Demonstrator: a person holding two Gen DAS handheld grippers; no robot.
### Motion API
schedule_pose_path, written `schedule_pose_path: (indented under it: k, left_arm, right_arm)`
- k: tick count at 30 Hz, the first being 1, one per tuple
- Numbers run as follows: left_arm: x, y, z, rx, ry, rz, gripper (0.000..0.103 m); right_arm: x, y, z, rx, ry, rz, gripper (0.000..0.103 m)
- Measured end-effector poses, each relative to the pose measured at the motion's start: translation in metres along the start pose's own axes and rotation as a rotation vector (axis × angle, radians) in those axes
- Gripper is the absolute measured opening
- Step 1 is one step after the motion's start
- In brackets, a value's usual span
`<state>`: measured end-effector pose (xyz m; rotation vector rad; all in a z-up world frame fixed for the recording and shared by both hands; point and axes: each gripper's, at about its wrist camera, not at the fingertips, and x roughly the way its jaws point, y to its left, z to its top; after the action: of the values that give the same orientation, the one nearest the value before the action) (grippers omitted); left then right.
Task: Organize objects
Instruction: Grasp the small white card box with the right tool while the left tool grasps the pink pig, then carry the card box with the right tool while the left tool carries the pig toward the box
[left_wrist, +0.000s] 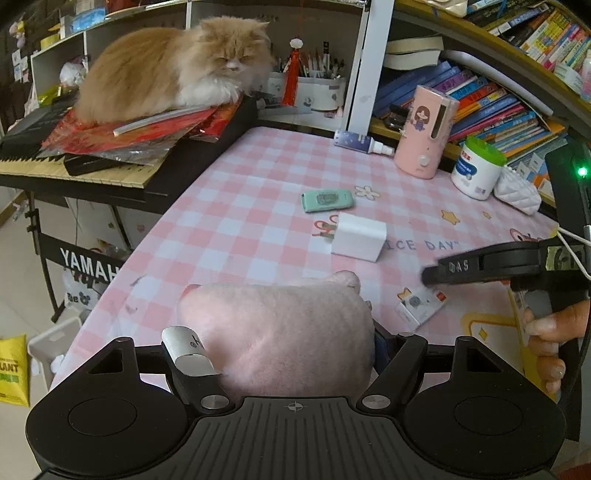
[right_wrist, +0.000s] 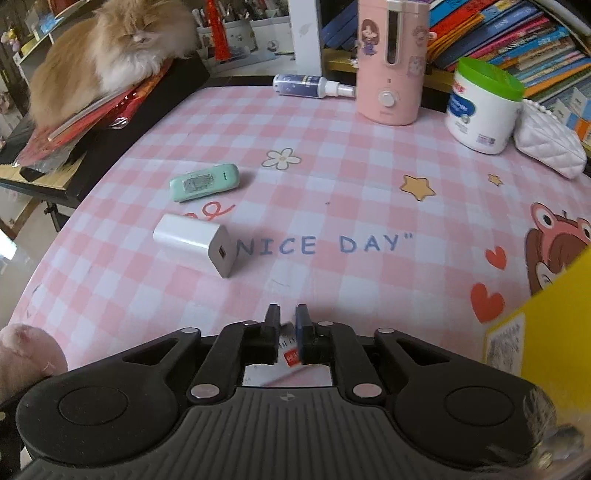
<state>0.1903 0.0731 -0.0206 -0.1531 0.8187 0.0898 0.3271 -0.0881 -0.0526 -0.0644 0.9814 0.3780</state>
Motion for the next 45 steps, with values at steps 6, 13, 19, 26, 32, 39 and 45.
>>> schedule_pose_path:
  k: [6,13,19,26,32,39,45]
  left_arm:
    - [-0.005,-0.001,-0.009,-0.002,0.009,-0.002,0.075]
    - [-0.007,0.002,-0.011,-0.015,0.013,0.006,0.075]
    - [-0.008,0.001,-0.010,-0.014,0.011,0.001,0.075]
    - [-0.015,0.000,-0.010,0.000,-0.013,-0.013,0.075]
    - [-0.035,0.004,-0.013,0.005,-0.056,-0.022,0.075]
    - [-0.059,0.006,-0.025,0.035,-0.087,-0.050,0.075]
    - [-0.076,0.012,-0.035,0.052,-0.100,-0.072,0.075]
  right_arm:
    - [-0.013,0.002,-0.008,-0.007,-0.083,-0.048,0.073]
    - [-0.002,0.009,-0.017,-0.023,-0.013,-0.018,0.074]
    - [0.009,0.029,-0.024,-0.171,0.036,-0.016,0.064]
    - [0.004,0.031,-0.024,-0.173,0.041,0.003,0.054]
    - [-0.029,0.035,-0.024,-0.107,-0.034,0.005,0.054]
    - [-0.075,0.043,-0.043,-0.079,-0.111,0.012,0.054]
    - [-0.110,0.045,-0.071,-0.078,-0.155,-0.015,0.054]
